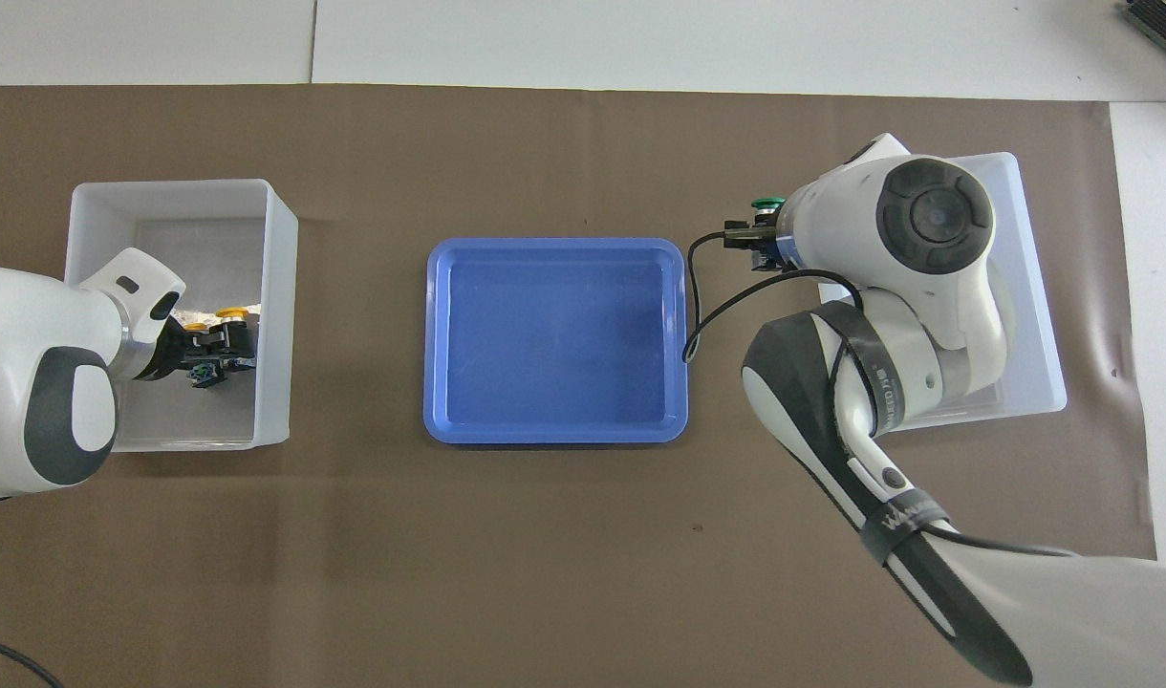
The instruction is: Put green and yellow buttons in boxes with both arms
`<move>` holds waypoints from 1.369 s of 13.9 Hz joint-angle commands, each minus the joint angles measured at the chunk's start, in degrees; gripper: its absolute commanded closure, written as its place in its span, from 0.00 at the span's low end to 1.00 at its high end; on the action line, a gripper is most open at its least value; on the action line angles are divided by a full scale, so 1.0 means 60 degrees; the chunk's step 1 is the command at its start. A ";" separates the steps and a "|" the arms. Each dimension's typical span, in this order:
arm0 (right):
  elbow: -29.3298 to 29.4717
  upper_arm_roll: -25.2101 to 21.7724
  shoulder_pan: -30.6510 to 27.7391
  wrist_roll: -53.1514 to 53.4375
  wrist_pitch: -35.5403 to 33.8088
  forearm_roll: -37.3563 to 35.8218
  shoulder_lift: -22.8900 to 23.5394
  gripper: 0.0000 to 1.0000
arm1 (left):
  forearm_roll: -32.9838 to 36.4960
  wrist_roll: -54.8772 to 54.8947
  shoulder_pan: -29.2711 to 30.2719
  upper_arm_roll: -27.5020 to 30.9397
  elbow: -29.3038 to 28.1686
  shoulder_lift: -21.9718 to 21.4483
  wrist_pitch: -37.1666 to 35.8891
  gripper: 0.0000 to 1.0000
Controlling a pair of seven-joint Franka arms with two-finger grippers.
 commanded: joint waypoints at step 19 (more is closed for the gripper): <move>-0.0055 0.0148 -0.2594 -0.3296 0.1669 0.0491 0.1788 1.00 | 0.0930 0.0236 -0.0889 -0.0173 0.3445 -0.1822 -0.6168 0.00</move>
